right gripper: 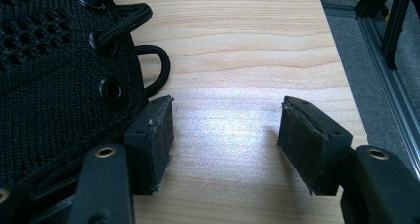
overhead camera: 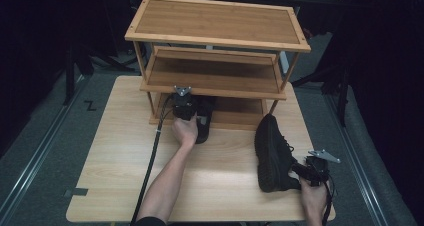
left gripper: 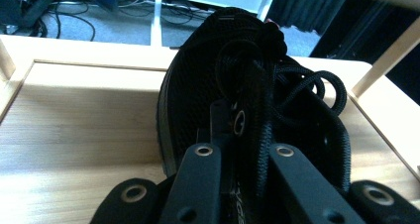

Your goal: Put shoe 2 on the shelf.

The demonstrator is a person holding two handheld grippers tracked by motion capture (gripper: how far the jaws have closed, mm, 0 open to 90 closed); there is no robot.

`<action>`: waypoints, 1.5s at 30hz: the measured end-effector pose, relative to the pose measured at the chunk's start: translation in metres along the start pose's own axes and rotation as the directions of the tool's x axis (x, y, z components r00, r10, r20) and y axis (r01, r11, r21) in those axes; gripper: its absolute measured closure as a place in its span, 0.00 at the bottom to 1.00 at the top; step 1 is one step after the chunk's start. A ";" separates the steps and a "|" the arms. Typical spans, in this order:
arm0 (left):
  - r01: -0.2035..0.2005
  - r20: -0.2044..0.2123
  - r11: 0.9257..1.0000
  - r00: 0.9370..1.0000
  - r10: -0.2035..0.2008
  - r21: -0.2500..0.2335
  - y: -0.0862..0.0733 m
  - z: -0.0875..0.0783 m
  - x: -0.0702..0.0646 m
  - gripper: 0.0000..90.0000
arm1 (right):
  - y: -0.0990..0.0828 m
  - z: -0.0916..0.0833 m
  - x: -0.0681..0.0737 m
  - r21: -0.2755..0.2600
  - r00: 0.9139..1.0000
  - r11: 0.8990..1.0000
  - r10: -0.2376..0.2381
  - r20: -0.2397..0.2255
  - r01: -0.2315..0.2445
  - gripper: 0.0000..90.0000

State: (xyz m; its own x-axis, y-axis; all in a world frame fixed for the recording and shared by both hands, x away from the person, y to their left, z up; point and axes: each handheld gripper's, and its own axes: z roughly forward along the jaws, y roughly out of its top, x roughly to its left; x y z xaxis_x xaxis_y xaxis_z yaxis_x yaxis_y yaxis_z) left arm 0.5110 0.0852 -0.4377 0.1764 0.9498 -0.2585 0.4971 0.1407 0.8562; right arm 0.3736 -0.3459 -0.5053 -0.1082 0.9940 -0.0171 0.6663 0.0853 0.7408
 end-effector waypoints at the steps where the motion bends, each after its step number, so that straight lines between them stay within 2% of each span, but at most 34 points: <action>1: -0.003 -0.005 1.000 1.000 0.003 -0.005 0.000 0.000 0.000 0.98 | 0.000 0.000 0.000 0.000 1.000 1.000 -0.001 0.000 0.001 0.43; 8: -0.006 -0.019 0.999 1.000 0.005 -0.037 -0.001 0.004 0.000 0.96 | 0.000 0.000 0.000 0.000 1.000 1.000 -0.006 0.003 0.006 0.43; 12: -0.028 -0.041 0.999 0.999 0.026 -0.043 -0.003 0.008 0.000 0.96 | 0.000 0.000 0.001 0.001 1.000 1.000 0.001 0.005 -0.001 0.43; 21: -0.042 -0.034 0.998 0.999 0.041 -0.051 -0.004 0.009 0.001 0.92 | 0.000 0.000 0.001 0.001 1.000 1.000 0.002 0.005 -0.002 0.43; 24: -0.042 -0.020 0.997 0.999 0.041 -0.059 -0.003 0.009 0.002 0.86 | 0.000 0.000 0.001 0.001 1.000 1.000 0.001 0.005 -0.001 0.43; 30: -0.062 0.000 0.997 0.998 0.062 -0.049 -0.003 0.008 0.005 0.89 | 0.000 0.000 0.001 0.001 1.000 1.000 0.001 0.005 -0.001 0.43; 36: -0.062 0.005 0.998 0.998 0.062 -0.029 -0.002 0.006 0.007 0.96 | 0.000 0.000 0.001 0.002 1.000 1.000 0.002 0.006 -0.002 0.43; 40: -0.060 0.024 0.998 0.998 0.061 -0.029 -0.002 0.006 0.007 0.97 | 0.000 0.000 0.001 0.002 1.000 1.000 0.002 0.006 -0.002 0.43; 45: -0.089 0.051 0.995 0.995 0.091 -0.038 -0.004 0.007 0.008 0.97 | 0.000 0.000 0.001 0.001 1.000 1.000 0.002 0.006 -0.002 0.43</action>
State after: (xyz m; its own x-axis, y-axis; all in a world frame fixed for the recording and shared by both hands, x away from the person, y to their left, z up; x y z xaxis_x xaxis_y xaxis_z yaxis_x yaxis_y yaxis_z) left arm 0.5167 0.0906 -0.4460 0.2640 0.9431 -0.2019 0.4470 0.0659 0.8921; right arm 0.3737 -0.3450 -0.5053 -0.1022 0.9946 -0.0194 0.6676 0.0830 0.7399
